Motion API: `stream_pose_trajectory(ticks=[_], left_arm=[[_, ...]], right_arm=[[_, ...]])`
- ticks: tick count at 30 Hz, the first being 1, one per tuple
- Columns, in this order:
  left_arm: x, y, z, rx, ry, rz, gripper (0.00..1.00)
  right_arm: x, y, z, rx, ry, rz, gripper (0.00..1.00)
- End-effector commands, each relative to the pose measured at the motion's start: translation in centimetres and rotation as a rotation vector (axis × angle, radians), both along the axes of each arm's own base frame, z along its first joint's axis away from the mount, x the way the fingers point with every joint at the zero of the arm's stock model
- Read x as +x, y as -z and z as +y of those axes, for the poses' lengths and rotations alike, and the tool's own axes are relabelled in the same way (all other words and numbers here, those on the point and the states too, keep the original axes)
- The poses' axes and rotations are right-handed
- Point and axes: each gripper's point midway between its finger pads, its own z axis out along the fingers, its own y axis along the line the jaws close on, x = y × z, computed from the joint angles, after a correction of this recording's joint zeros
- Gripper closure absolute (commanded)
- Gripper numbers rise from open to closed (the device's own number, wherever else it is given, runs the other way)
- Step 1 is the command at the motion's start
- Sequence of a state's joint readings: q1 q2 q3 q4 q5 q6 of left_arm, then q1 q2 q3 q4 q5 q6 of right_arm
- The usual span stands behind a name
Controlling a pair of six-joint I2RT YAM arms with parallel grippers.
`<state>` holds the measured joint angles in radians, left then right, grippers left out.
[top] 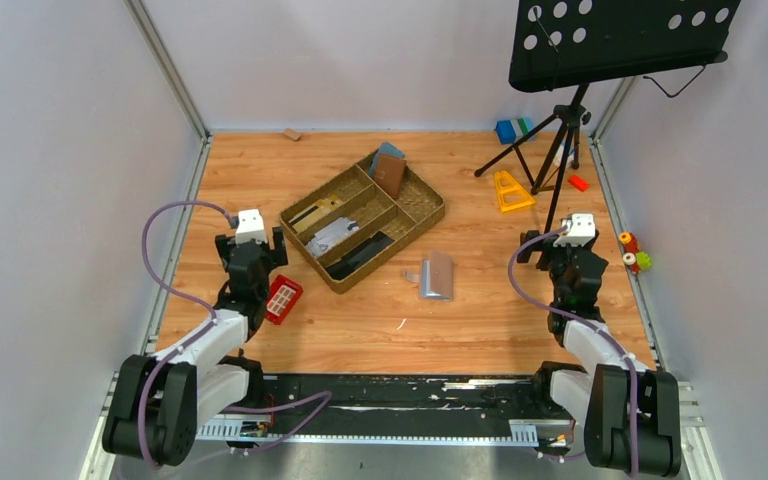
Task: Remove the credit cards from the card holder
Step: Reset both arms
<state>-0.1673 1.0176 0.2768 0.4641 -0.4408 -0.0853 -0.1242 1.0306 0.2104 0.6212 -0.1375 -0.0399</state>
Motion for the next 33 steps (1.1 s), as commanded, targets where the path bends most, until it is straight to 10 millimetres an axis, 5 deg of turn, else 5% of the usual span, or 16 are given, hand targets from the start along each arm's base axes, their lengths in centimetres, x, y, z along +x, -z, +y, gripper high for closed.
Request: stream_pose_trajectory(ticks=[1,7,10,17,23,25,33], left_arm=[[1.4,-2.3,-0.1,0.042,0.038,-0.135,0.04],[2.1,-1.5,0.2,0.082,0.036,-0.156,0.07],[2.9,-0.4,0.9,0.045,0.038,-0.136,0.09],[3.5,1.6,-1.3,0.064,0.189,-0.093,0.1],[3.6,1.0,-1.3,0.066,0.189,-0.147,0.11],[3.5,1.2,-1.8,0.068,0.218,-0.121,0.0],[3.6,1.0,-1.8,0.069,0.222,-0.137,0.0]], right_arm=[[0.9,-2.7,0.2,-0.009,-0.018,-0.118,0.0],[1.7,0.7,-1.2,0.017,0.068,-0.078,0.0],[2.8,1.9,0.2,-0.013,0.004,-0.037,0.0],[3.6,2.4,1.2,-0.083,0.008,-0.006,0.0],[3.6,2.5,1.2,-0.087,0.008,-0.001,0.0],[3.6,2.5,1.2,-0.086,0.009,0.0,0.0],[3.6,2.4,1.2,-0.086,0.008,-0.002,0.0]])
